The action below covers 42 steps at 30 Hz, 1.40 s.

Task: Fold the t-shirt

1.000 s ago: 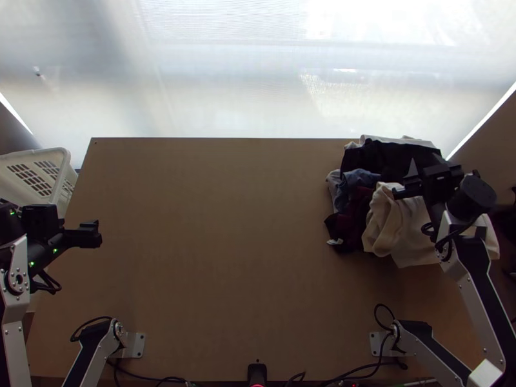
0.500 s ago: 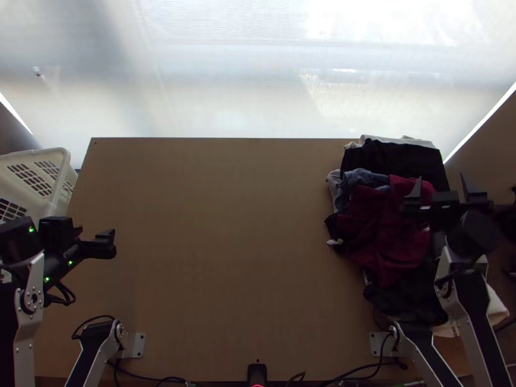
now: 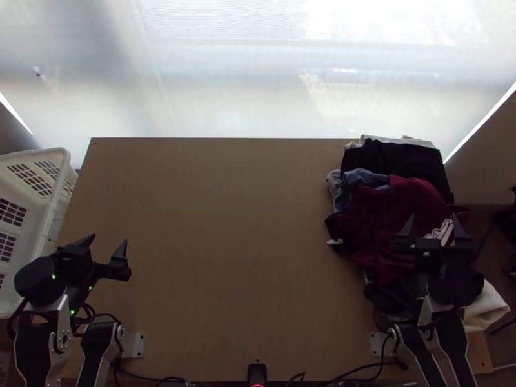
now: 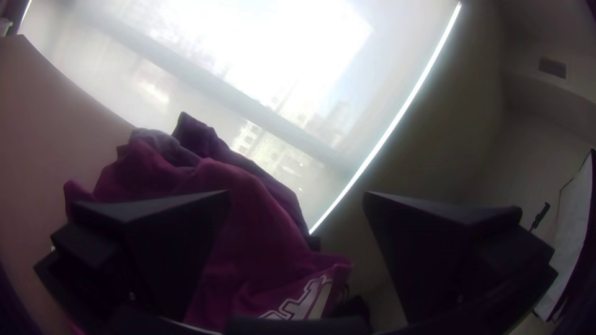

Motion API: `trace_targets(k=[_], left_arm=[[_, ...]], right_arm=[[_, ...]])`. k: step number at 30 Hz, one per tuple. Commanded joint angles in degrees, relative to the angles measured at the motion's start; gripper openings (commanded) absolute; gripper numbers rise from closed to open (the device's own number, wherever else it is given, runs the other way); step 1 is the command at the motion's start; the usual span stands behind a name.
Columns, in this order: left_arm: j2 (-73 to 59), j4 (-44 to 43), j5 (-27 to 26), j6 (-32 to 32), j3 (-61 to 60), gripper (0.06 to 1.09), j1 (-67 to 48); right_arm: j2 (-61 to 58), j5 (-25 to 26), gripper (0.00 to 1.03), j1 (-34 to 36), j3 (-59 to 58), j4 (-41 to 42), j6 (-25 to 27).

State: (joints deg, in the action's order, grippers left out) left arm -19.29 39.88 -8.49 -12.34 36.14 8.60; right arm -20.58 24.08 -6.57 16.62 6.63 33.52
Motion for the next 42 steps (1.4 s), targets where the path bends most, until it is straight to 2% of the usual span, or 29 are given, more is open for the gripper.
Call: trace_targets(k=[1,4,7,11,14,18,21,26,32,42], left_arm=[[8.04,-9.56,-0.03,-1.28,-9.95,1.04,-0.87],[10.59,-16.06,0.23,-1.64,-13.90,1.04,-1.39],[11.64,-22.92,0.23,-11.74,-19.97,1.04,-0.87],[19.38,-26.96,0.05,-15.96,-28.93,1.04,-1.66],[19.29,-28.28,0.32,-15.61,-30.87,1.04,-2.27],[19.29,-25.29,0.32,-14.91,-31.75,1.04,-2.27],[19.29,-25.46,0.41,-14.73,-31.75,1.04,-2.36],[19.29,-22.65,-0.12,-17.54,-31.66,1.04,-1.66],[19.29,-22.74,-0.12,-17.54,-31.66,1.04,-0.25],[19.29,-22.65,-0.39,-17.54,-31.66,1.04,-0.25]], right_arm=[[14.07,0.53,0.98,-1.87,-10.65,-2.15,0.67],[18.29,0.45,0.98,-4.15,-11.00,-7.86,-1.17],[20.05,0.53,0.98,-6.79,-11.00,-12.08,-3.63],[20.49,0.27,0.98,-7.67,-11.26,-14.19,-6.10],[19.35,-1.40,0.98,-7.41,-11.35,-15.07,-6.18],[18.56,-10.36,0.98,-6.44,-11.44,-18.50,-4.16],[16.54,-13.88,0.98,-5.91,-11.44,-19.55,-4.16],[17.06,-16.96,0.98,-6.26,-11.35,-20.08,-4.51],[20.58,-19.15,0.98,-6.00,-11.26,-20.61,-4.87],[20.58,-19.68,0.98,-4.68,-11.26,-20.78,-4.60]])
